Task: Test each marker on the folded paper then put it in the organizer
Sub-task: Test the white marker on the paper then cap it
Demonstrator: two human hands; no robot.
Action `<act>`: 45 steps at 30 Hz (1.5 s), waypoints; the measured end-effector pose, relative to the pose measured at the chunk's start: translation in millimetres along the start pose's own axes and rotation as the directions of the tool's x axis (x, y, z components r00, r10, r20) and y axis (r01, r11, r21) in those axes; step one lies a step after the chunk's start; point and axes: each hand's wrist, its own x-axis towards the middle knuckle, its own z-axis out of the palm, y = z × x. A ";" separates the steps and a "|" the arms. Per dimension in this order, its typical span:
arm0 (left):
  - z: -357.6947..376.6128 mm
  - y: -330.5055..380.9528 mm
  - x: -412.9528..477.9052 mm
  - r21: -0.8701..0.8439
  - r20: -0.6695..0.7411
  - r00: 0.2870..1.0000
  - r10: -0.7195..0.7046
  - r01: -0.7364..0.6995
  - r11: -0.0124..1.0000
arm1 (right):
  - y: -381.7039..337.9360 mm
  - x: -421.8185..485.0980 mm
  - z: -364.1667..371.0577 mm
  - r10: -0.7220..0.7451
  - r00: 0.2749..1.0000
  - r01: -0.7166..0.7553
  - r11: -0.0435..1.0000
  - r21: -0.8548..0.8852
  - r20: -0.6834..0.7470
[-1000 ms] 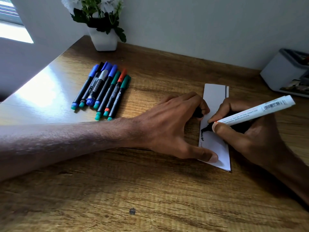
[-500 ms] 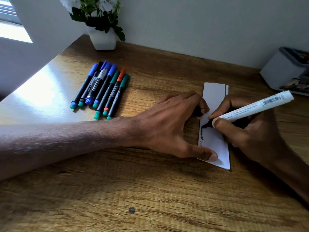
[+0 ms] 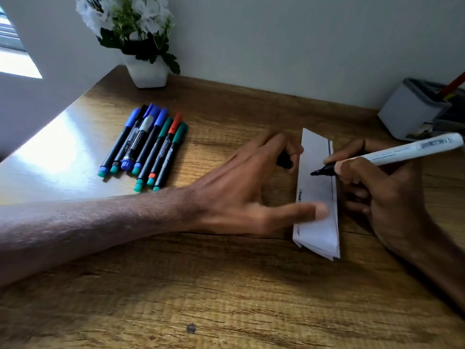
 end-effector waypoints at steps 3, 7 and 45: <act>-3.2 1.9 -2.1 -0.116 -0.115 0.993 -0.027 0.013 0.993 | -5.3 -0.3 -6.1 -0.051 0.998 0.051 0.999 0.013 -0.035; -5.4 2.8 -3.9 -0.180 -0.167 0.984 -0.061 0.030 0.983 | -12.3 -0.7 -7.5 -0.114 0.993 0.113 0.992 -0.054 -0.028; -7.1 -0.9 -2.6 -0.340 -0.071 0.993 -0.091 0.061 0.939 | -25.2 -1.3 -9.5 0.018 0.980 -0.038 0.995 0.096 0.199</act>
